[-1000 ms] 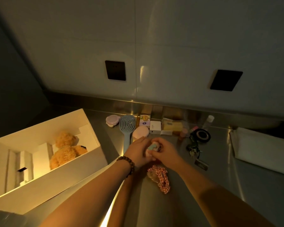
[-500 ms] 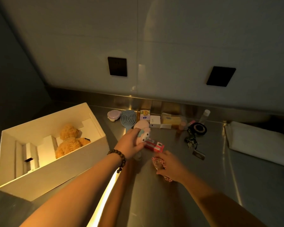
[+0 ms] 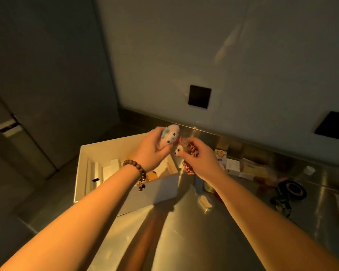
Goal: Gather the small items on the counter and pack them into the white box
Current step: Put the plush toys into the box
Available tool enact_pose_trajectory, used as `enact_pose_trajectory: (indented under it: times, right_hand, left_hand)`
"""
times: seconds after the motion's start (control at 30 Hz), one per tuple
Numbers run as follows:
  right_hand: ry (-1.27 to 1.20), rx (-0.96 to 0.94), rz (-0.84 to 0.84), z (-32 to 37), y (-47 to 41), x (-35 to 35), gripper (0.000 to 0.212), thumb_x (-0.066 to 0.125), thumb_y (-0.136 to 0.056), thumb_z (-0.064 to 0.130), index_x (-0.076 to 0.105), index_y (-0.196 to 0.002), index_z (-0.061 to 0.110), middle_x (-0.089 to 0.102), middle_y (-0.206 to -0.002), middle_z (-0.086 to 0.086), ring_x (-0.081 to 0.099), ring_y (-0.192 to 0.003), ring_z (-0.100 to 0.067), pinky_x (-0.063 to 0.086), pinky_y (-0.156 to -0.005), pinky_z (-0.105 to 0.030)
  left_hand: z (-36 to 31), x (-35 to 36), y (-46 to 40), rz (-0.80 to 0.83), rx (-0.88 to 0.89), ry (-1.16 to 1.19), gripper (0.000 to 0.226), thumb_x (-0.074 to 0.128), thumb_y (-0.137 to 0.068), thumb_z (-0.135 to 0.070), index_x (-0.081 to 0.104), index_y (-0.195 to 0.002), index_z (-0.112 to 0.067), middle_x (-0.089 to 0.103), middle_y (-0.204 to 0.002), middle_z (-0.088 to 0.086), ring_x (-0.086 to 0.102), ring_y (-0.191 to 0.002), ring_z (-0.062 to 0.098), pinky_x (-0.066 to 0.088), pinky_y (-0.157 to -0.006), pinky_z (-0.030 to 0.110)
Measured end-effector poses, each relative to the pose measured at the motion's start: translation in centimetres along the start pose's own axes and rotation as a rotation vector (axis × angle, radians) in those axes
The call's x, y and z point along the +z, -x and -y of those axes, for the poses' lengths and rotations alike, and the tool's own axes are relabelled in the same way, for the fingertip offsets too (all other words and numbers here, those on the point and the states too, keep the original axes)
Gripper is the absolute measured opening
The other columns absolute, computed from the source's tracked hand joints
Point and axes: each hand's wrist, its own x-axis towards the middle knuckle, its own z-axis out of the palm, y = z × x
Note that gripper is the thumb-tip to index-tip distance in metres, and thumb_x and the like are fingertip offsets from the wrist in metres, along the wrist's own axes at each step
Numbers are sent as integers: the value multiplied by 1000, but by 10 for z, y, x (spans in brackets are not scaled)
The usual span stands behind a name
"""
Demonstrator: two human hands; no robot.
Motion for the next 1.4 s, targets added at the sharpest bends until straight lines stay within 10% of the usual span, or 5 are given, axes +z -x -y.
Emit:
enact_pose_trajectory:
  times: [0.13, 1.03, 1.23, 1.4]
  right_hand:
    - [65, 0, 63, 18, -39, 50, 38, 67, -87, 26, 55, -122, 25, 60, -111, 7, 58, -102, -11, 50, -85, -30]
    - [751, 259, 226, -60, -134, 183, 13, 59, -92, 25, 66, -96, 15, 65, -92, -5, 62, -84, -23, 41, -67, -30]
    - [705, 314, 251, -54, -132, 178, 18, 63, -90, 20, 64, -106, 12, 65, -98, -6, 60, -87, -22, 44, -71, -28]
    - [146, 74, 316, -23, -122, 152, 46, 73, -80, 32, 55, -122, 33, 58, -109, 8, 56, -95, -4, 46, -71, -11]
  left_hand:
    - [49, -51, 11, -61, -138, -89, 38, 64, -84, -27, 49, -118, -23, 52, -96, -12, 51, -81, 3, 39, -63, 17]
    - [180, -55, 14, -64, -521, -21, 46, 64, -84, -36, 48, -126, -26, 55, -119, -5, 51, -107, 14, 48, -92, 37]
    - [175, -61, 14, -77, -481, 49, 43, 66, -82, -34, 50, -122, -28, 55, -107, -11, 52, -97, 8, 51, -82, 29]
    - [160, -67, 12, -3, -364, 162, 36, 66, -82, -32, 49, -114, -35, 57, -104, -14, 56, -94, 4, 51, -75, 20]
